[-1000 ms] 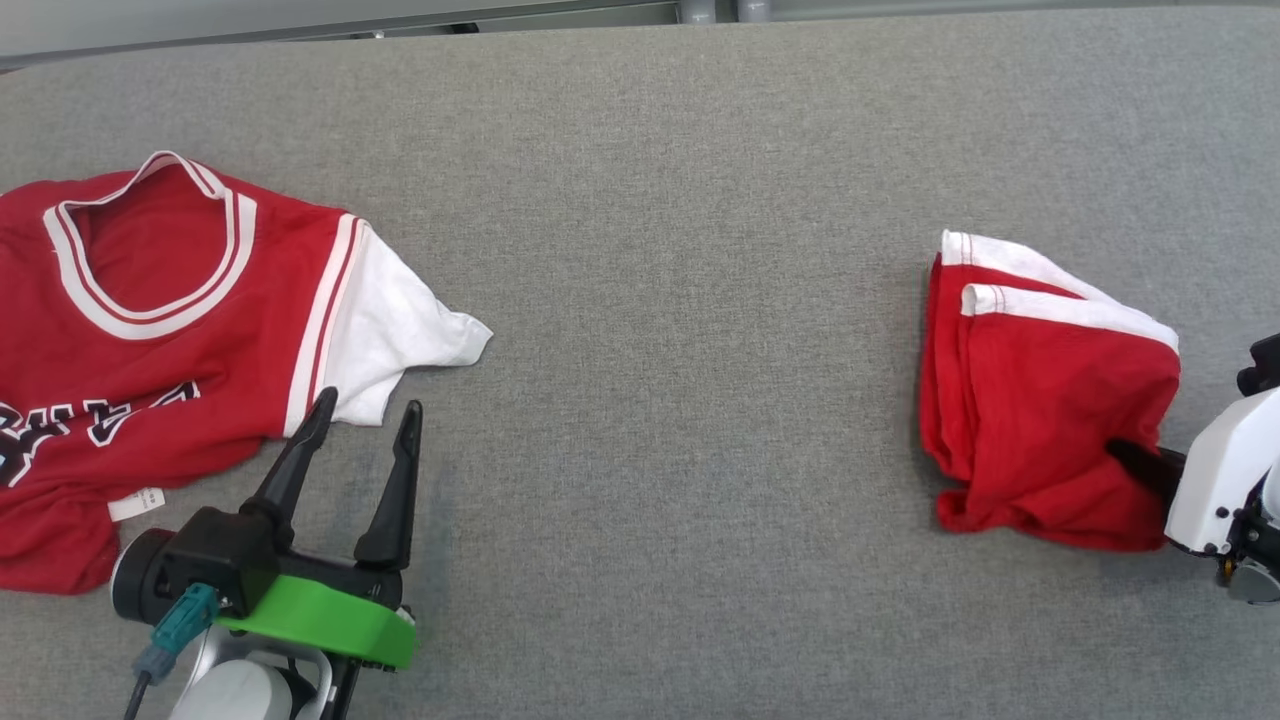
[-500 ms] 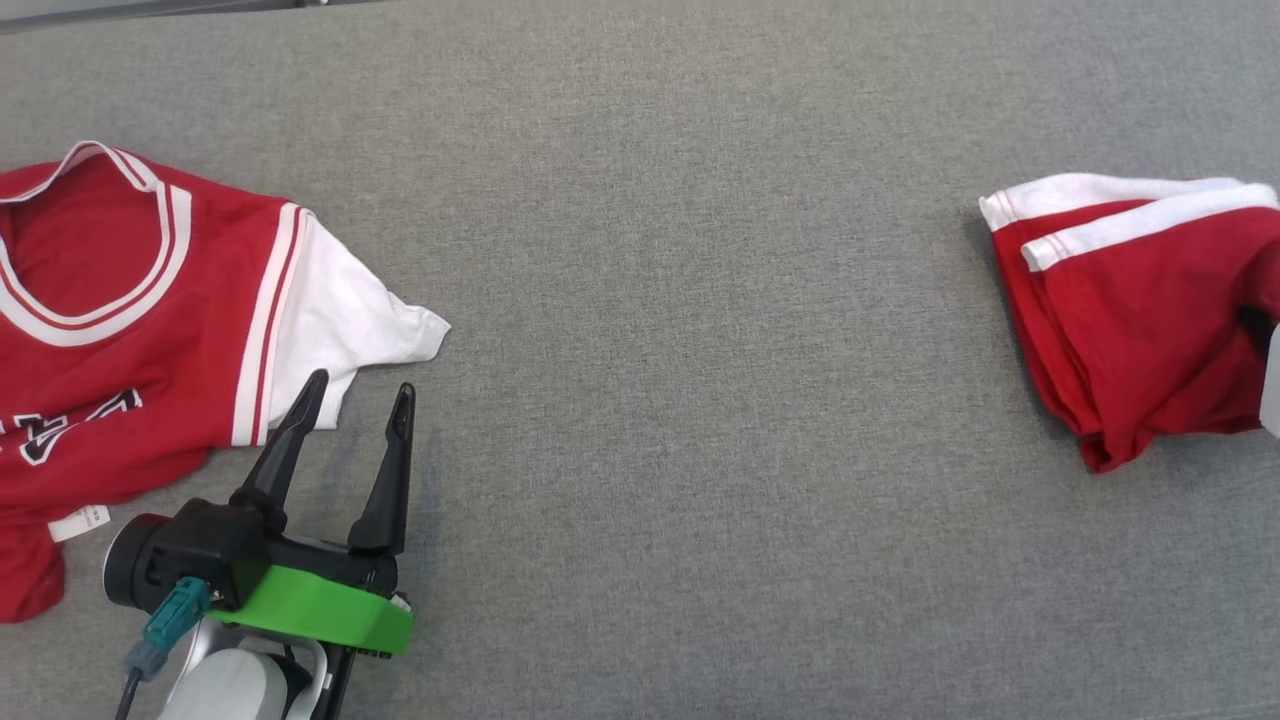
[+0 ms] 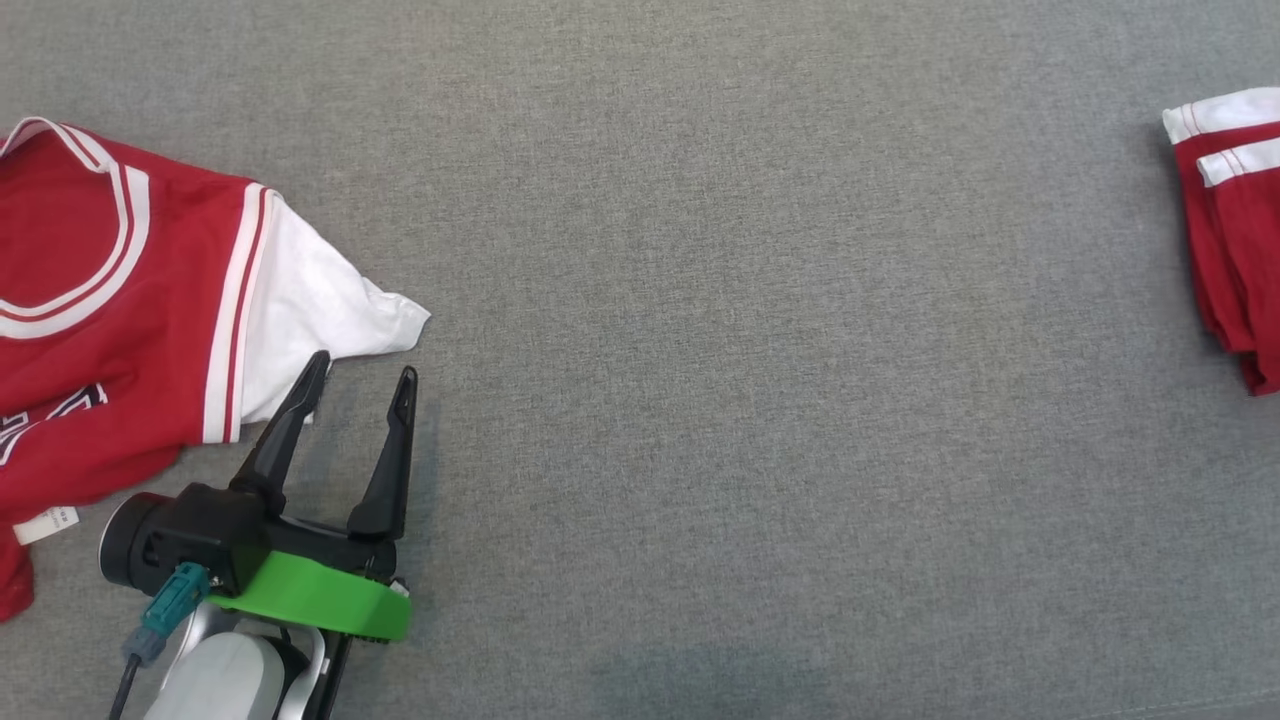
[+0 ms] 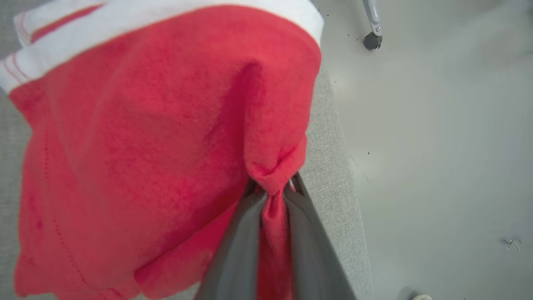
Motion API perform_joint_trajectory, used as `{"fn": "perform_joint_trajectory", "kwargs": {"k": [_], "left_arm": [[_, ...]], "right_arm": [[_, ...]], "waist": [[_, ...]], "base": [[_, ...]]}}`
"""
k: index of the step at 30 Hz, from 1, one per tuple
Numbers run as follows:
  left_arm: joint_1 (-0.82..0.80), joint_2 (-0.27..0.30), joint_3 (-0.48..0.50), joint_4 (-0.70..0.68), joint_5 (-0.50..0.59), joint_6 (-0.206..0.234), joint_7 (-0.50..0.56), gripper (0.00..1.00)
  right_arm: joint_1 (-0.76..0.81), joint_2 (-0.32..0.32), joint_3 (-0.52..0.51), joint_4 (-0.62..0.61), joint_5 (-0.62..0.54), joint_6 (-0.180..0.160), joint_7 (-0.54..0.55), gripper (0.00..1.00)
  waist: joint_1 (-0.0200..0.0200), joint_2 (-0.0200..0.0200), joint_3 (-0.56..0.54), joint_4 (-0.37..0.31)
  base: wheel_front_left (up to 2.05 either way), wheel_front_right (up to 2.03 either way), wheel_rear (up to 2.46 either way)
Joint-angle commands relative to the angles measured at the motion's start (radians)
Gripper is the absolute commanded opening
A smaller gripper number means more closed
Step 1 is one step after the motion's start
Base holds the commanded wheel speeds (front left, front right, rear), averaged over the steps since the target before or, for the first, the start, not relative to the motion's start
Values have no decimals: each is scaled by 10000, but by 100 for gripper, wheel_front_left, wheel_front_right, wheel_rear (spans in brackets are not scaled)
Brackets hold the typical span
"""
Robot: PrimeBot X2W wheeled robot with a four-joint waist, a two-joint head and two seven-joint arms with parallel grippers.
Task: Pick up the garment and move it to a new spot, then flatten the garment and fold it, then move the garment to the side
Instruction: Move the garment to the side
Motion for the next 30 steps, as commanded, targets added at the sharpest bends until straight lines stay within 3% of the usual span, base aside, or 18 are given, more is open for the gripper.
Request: {"fn": "perform_joint_trajectory", "kwargs": {"k": [1,2,3,4,11,16,26,30], "left_arm": [[-163,52,5,11,75,-48,6,100],[-180,51,-5,15,75,-47,14,100],[-197,45,-22,22,80,-40,18,100],[-205,26,-38,32,84,-29,18,100],[135,-97,-89,133,-27,121,13,100],[479,-93,-2,126,-117,222,9,100],[1187,-249,154,391,-287,305,-1,100],[1280,-287,245,679,-262,194,-1,100]], "right_arm": [[-86,-56,-51,49,-155,-14,-152,0],[-152,-71,-184,180,-381,-14,-444,34],[-212,-26,-290,300,-630,-14,-755,80],[-253,78,-373,457,-888,-12,-1024,100],[-402,585,-870,1355,-2070,-14,-2009,100],[-176,949,-896,998,-2292,-14,-3238,100],[1806,1893,184,-1465,-1607,-14,-5740,100],[3123,2404,35,-2684,-1606,-14,-6398,100]], "waist": [[0,120,13,36],[0,120,24,60],[0,120,31,83],[0,120,16,107],[0,120,-462,165],[0,120,-1043,98],[0,120,-2577,110],[0,120,-2981,339]], "base": [[0,0,0],[0,0,0],[0,0,0],[0,0,0],[0,0,0],[0,0,0],[0,0,0],[0,0,0]]}}
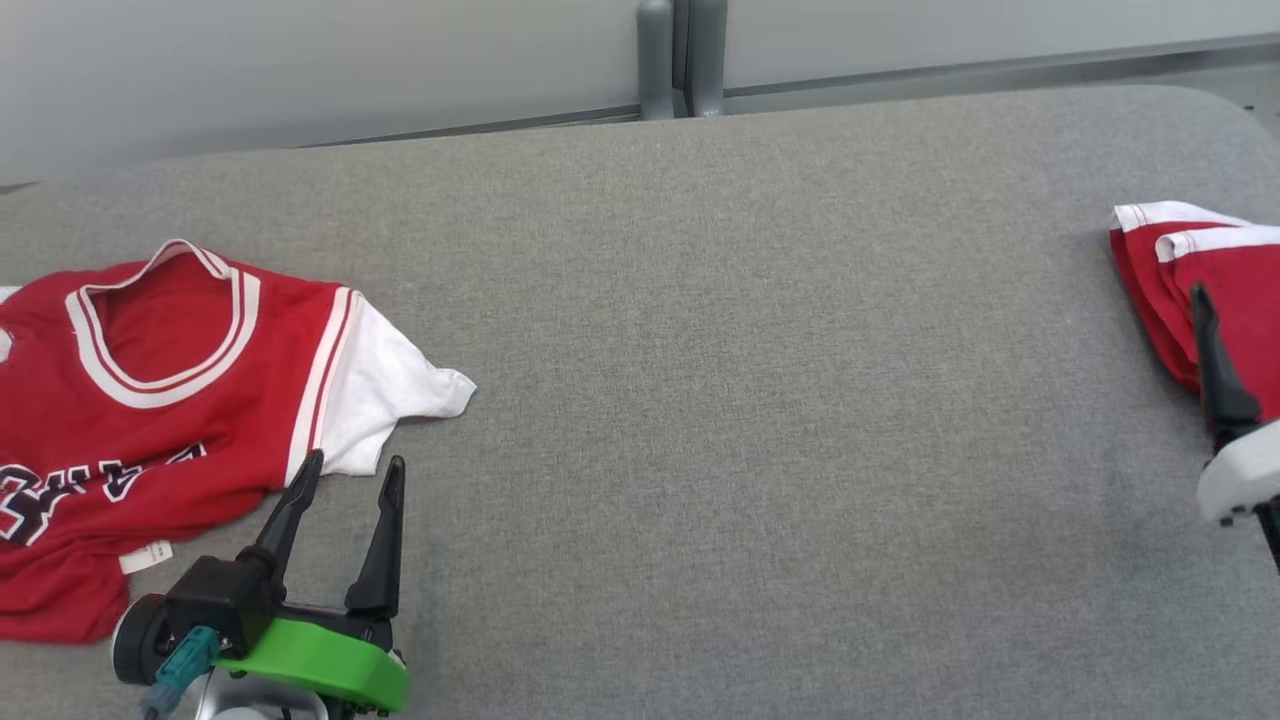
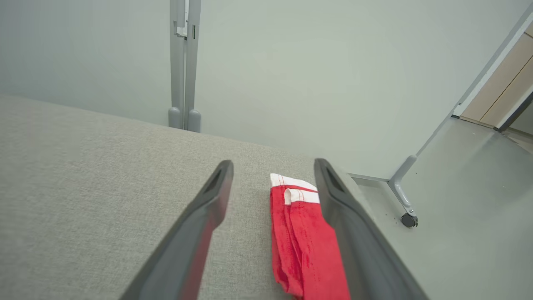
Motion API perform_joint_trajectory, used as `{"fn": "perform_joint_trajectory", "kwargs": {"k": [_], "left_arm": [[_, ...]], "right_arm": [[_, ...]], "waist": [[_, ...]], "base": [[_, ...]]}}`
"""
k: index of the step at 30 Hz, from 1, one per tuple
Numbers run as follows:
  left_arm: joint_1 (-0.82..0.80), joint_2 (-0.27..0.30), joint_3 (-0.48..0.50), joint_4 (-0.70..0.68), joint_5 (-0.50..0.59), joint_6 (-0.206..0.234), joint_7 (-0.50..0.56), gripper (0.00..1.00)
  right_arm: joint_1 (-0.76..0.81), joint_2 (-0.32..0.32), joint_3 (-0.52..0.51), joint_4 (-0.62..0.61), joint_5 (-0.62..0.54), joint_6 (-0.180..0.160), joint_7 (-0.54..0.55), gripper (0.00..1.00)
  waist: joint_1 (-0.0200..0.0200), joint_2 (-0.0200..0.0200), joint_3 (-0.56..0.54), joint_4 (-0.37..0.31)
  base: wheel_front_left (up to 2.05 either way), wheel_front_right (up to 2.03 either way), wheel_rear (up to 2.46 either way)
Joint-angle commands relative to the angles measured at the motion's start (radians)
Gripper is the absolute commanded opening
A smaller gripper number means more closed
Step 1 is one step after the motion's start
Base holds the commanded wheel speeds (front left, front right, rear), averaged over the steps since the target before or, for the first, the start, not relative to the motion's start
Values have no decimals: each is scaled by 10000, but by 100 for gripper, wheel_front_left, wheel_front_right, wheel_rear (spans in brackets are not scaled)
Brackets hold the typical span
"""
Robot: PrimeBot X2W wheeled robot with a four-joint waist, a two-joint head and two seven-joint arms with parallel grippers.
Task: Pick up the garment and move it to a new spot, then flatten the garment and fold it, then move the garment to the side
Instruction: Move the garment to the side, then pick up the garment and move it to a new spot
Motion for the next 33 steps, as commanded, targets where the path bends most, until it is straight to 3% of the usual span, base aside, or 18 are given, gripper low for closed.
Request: {"fn": "perform_joint_trajectory", "kwargs": {"k": [1,5,6,20,33], "left_arm": [[216,17,124,161,33,-71,-1,100],[473,-2,490,504,-14,-234,-2,100],[619,-74,713,686,24,-318,-4,100],[1613,-987,2375,1536,769,-1015,-3,100],[1915,-1769,3752,1512,1686,-1574,-4,100]], "right_arm": [[667,239,-129,-446,-94,-12,-317,100],[1705,991,-46,-1187,-449,-14,-806,100],[2136,1425,-77,-1352,-610,-12,-1017,100],[4180,3809,-1120,-2333,-1705,-12,-1262,100],[4197,4152,-1078,-1524,-1894,-12,-1264,100]], "waist": [[0,120,-584,270],[0,120,-824,386],[0,120,-943,476],[0,120,-1539,887],[0,120,-1621,789]], "base": [[0,0,0],[0,0,0],[0,0,0],[0,0,0],[0,0,0]]}}
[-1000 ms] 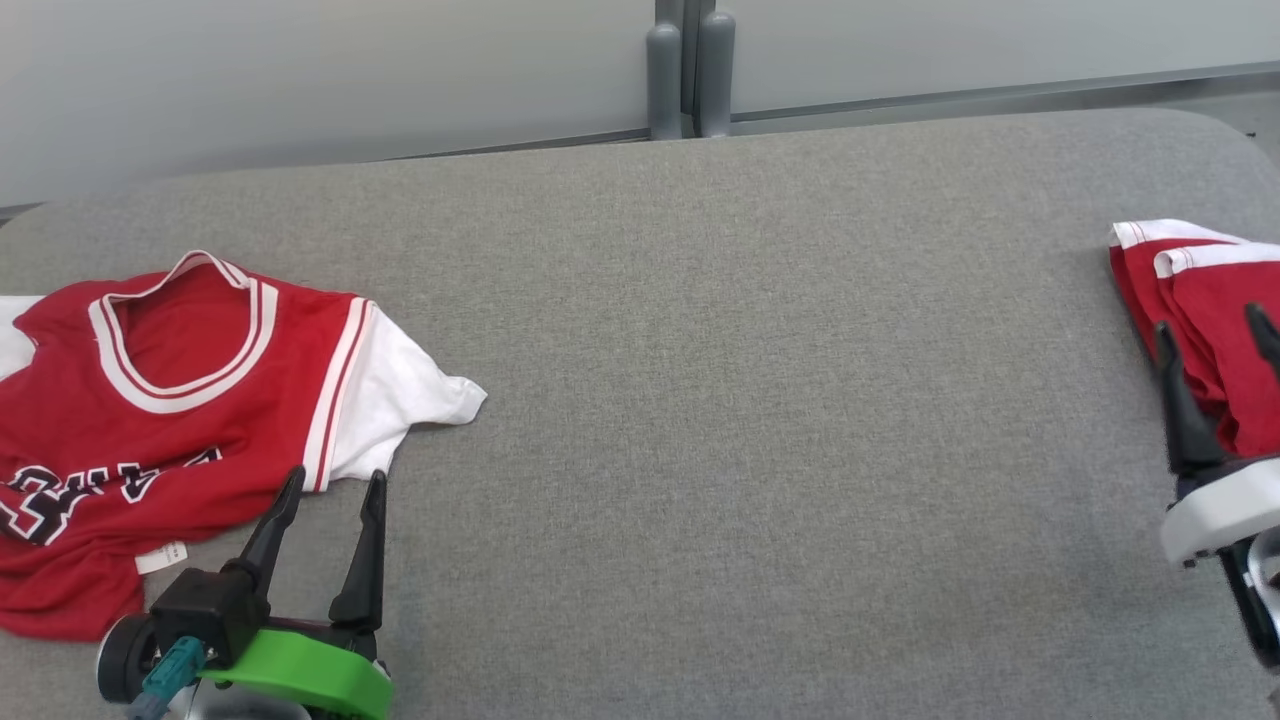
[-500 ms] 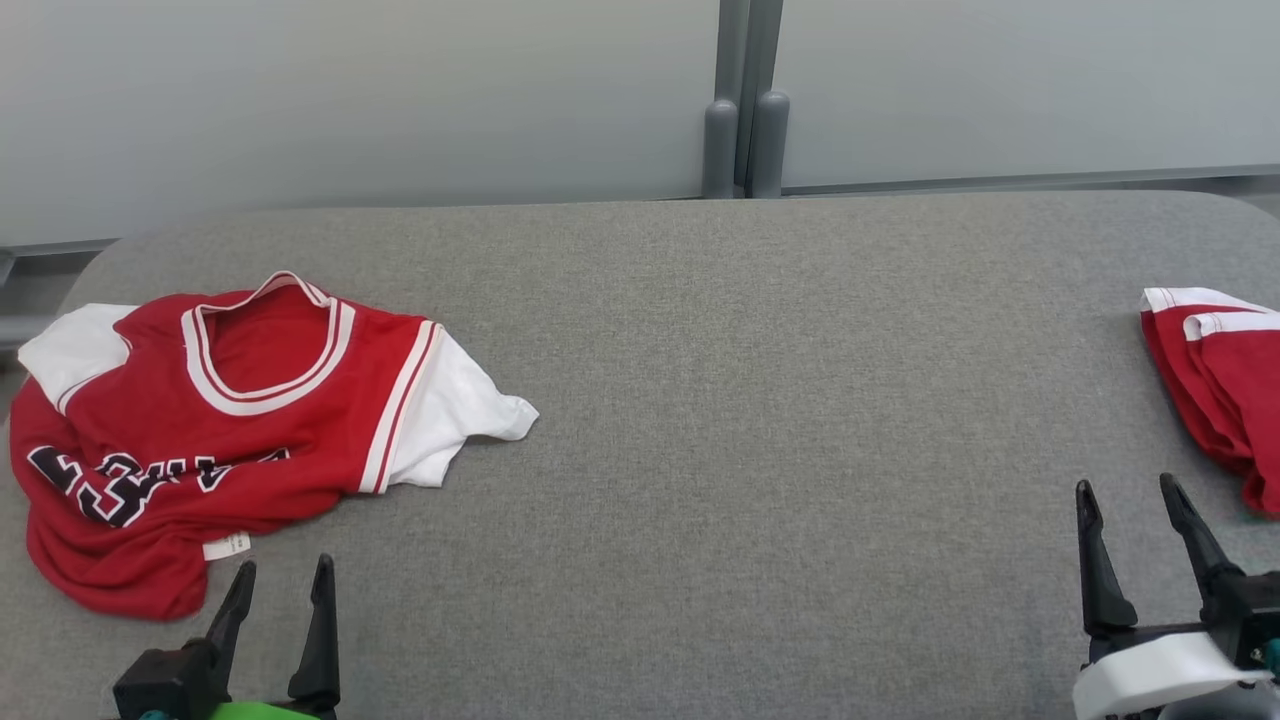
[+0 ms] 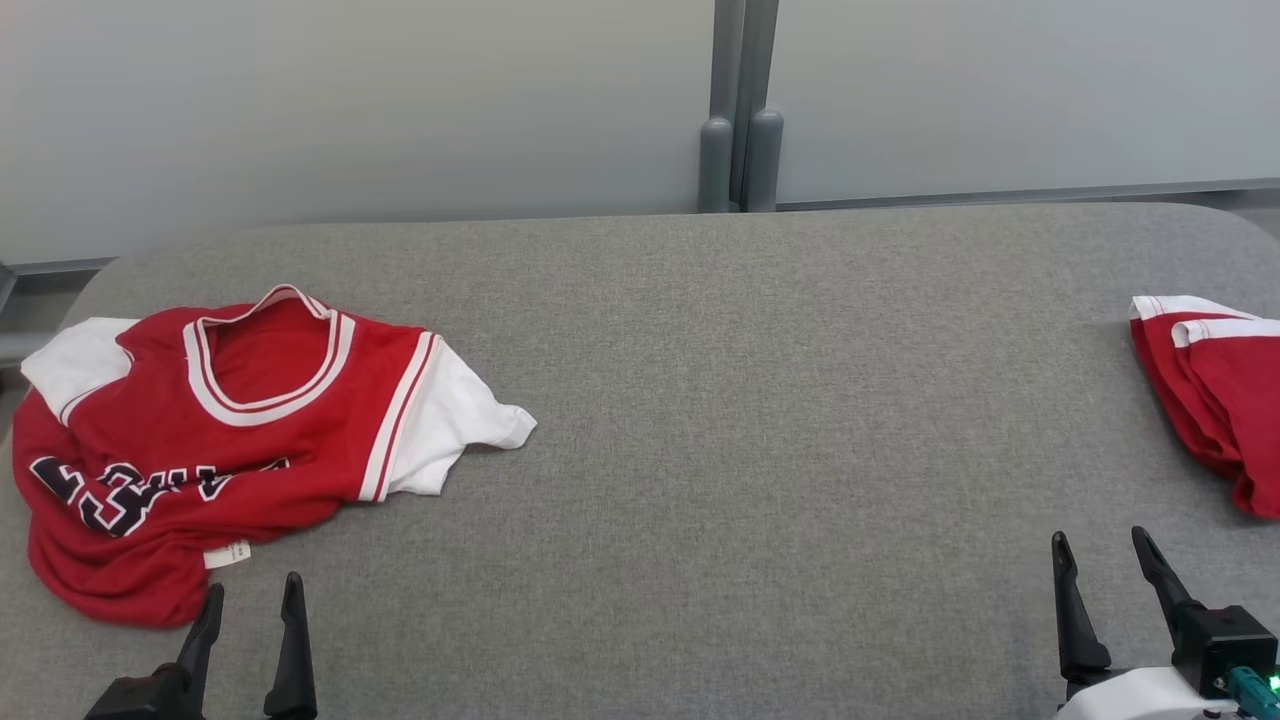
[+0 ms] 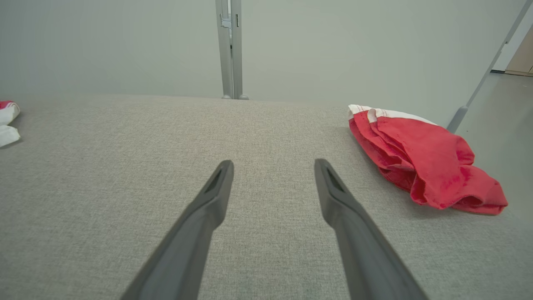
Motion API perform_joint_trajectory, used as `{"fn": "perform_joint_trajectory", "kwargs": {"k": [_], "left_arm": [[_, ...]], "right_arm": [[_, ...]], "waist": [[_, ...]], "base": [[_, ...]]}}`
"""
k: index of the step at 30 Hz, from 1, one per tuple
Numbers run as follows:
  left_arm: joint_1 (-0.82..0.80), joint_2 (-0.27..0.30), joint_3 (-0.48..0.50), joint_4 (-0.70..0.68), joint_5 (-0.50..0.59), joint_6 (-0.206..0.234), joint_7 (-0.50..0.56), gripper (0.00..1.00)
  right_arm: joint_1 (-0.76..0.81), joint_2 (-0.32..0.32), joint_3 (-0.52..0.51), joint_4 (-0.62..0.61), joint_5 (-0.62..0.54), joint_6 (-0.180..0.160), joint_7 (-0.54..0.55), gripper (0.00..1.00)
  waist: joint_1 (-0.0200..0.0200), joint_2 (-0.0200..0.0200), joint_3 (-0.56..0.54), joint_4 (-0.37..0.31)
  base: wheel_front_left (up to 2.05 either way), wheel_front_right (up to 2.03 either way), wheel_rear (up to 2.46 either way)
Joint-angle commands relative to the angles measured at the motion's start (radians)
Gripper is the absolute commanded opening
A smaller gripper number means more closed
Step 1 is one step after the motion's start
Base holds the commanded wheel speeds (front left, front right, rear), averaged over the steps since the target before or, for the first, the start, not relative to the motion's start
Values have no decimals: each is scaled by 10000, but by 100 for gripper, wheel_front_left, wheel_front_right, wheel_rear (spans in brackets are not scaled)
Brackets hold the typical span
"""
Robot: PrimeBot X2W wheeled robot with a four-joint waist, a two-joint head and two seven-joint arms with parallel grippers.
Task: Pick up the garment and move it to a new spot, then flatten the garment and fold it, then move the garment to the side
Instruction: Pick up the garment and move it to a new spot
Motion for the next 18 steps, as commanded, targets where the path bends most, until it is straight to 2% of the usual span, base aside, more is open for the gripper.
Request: {"fn": "perform_joint_trajectory", "kwargs": {"k": [1,9,18], "left_arm": [[85,-78,102,-25,104,-67,-2,100],[229,-408,402,20,470,-284,-2,100],[117,-469,433,50,628,-376,-2,100]], "right_arm": [[-140,-5,17,82,-71,-10,-28,100],[-157,12,122,295,-131,-10,-28,100],[-164,-53,218,187,-175,-10,-28,100]], "waist": [[1,120,-14,18],[1,120,-177,230],[1,120,-212,626]], "base": [[0,0,0],[0,0,0],[0,0,0]]}}
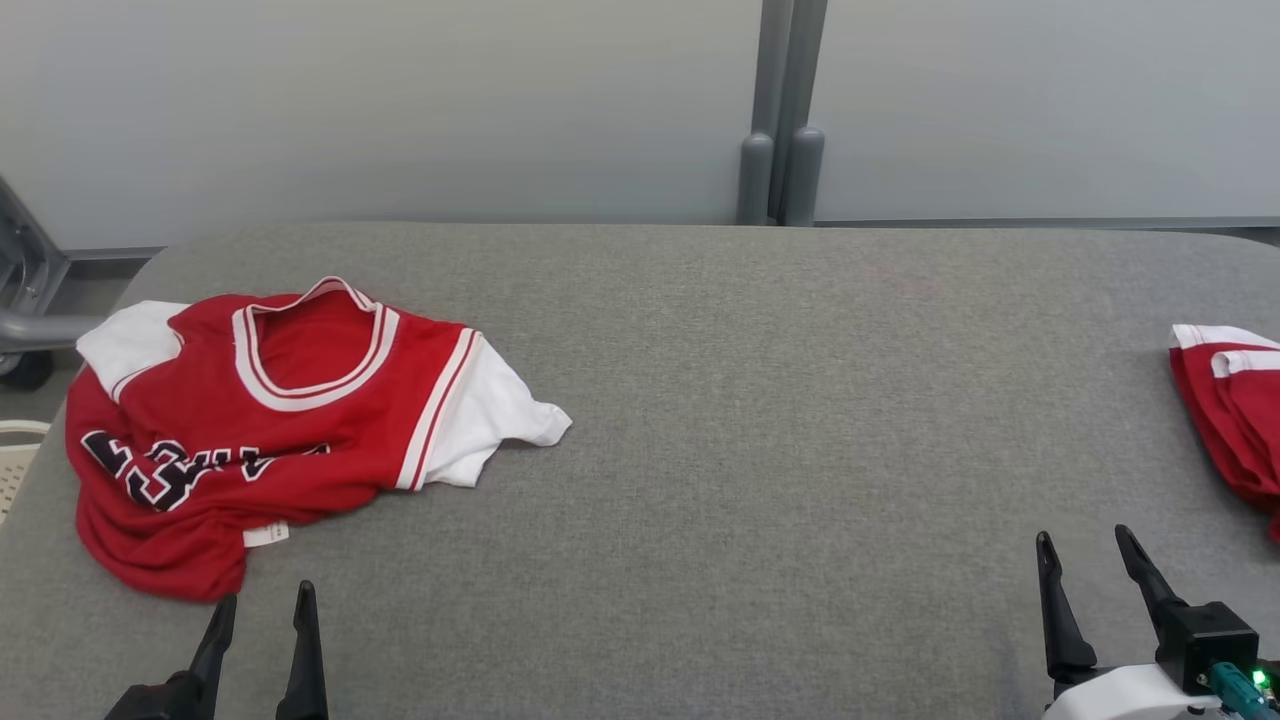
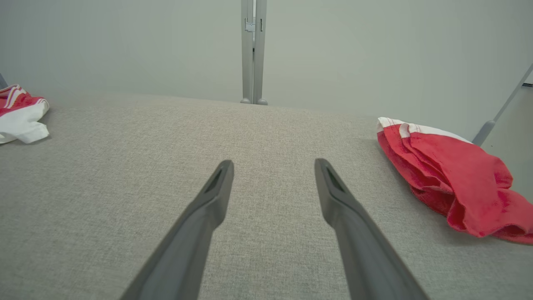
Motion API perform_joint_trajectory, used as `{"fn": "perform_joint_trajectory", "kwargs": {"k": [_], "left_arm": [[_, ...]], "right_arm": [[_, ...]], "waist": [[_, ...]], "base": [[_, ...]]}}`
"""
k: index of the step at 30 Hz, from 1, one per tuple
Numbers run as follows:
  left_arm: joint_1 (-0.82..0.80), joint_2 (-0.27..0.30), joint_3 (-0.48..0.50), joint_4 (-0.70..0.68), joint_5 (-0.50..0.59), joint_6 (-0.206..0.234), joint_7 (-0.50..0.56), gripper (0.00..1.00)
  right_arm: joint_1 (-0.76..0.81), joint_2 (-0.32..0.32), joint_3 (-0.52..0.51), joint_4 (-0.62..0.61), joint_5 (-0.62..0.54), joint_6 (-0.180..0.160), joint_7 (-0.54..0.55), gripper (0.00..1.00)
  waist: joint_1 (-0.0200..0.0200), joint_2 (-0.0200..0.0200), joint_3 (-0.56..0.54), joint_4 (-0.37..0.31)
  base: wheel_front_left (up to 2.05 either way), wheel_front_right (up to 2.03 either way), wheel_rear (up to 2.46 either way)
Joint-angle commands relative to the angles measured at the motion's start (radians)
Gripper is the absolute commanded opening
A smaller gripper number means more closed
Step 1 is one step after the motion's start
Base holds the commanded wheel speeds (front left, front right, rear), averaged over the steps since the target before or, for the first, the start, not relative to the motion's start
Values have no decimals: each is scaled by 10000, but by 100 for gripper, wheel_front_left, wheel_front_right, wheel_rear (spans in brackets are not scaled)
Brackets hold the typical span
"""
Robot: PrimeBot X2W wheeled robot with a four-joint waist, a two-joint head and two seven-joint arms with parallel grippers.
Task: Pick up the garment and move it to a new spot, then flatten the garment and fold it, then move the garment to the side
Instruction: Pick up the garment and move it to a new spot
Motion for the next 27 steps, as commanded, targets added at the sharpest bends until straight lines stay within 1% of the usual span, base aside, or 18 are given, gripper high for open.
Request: {"fn": "perform_joint_trajectory", "kwargs": {"k": [1,5,9,14,17,22,27], "left_arm": [[-19,-19,33,-12,45,-26,-2,100],[-93,-5,39,-99,81,-40,-2,100],[90,-3,88,-178,74,-42,-2,100],[433,-14,242,-226,-18,-45,-4,100],[652,-32,431,-284,-58,-46,-2,100],[870,-78,566,-391,-73,-48,-2,100],[949,-155,677,-529,-103,-49,-2,100]], "right_arm": [[-4,-35,30,-34,-52,-10,-30,100],[41,-42,218,-51,-60,-10,-30,100],[-127,-35,459,-82,-67,-10,-30,100],[-377,-31,1138,-54,-67,-10,-30,100],[-492,-18,1507,6,-4,-10,-30,100],[-442,5,1753,-1,75,-10,-30,100],[-442,-13,1865,-45,97,-10,-30,100]], "waist": [[0,120,-11,216],[0,120,-32,971],[0,120,-73,1914],[0,120,-186,2915],[0,120,-265,3344],[0,120,-360,3827],[0,120,-300,3843]], "base": [[0,0,0],[0,0,0],[0,0,0],[0,0,0],[0,0,0],[0,0,0],[0,0,0]]}}
